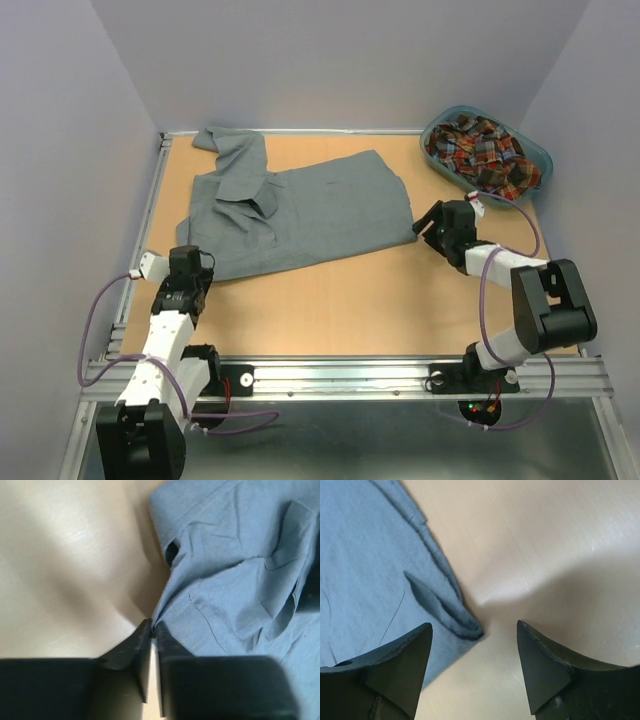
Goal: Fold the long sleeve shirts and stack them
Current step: Fold the shirt
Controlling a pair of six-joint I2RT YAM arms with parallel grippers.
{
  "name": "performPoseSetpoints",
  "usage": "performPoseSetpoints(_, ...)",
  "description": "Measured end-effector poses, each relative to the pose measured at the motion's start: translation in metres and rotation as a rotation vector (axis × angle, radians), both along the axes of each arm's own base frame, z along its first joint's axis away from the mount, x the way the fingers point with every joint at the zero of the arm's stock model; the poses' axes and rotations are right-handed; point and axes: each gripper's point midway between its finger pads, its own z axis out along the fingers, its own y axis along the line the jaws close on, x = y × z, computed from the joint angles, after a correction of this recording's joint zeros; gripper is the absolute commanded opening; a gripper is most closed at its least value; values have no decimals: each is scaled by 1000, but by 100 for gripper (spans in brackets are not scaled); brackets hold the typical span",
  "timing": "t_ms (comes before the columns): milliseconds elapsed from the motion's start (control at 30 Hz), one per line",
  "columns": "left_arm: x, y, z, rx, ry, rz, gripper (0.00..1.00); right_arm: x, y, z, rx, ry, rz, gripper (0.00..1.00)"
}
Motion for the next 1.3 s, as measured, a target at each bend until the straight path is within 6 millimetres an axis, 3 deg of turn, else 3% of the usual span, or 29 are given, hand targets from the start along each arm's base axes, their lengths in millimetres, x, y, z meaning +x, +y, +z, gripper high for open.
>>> performPoseSetpoints(33,2,1,6,7,-7,-4,45,-1,1,3,-7,-3,18,76)
performPoseSetpoints(67,4,2,11,19,-12,-13,59,-3,3,9,-12,-12,41,79)
performPoseSetpoints(167,10,4,36,66,-44,-46,78,-3,15,34,-2,-76,132,84)
performPoseSetpoints(233,12,6,49,95,-58,-62,86,-3,31,53,39,-134,209,84)
performPoseSetpoints(333,15,10,75,142,-92,-86,86,-2,56,77,109,-231,308,86)
performPoseSetpoints(433,21,4,90,161,-133,-151,84,-9,86,84,168,-273,405,86)
performPoseSetpoints(533,33,-18,85,113,-156,-274,79,-26,145,84,228,-296,568,86)
performPoseSetpoints(633,40,-55,60,39,-127,-424,69,-47,200,68,293,-282,703,86)
performPoseSetpoints(767,38,-102,27,-33,-76,-573,54,-69,241,40,348,-230,793,85)
performPoseSetpoints(833,38,-111,23,-54,-94,-587,52,-74,254,28,367,-215,812,85)
performPoseSetpoints(967,49,-112,23,-85,-160,-525,51,-79,272,12,418,-208,821,84)
performPoseSetpoints(1300,54,-100,-8,-108,-144,-394,48,-73,279,30,469,-291,812,84)
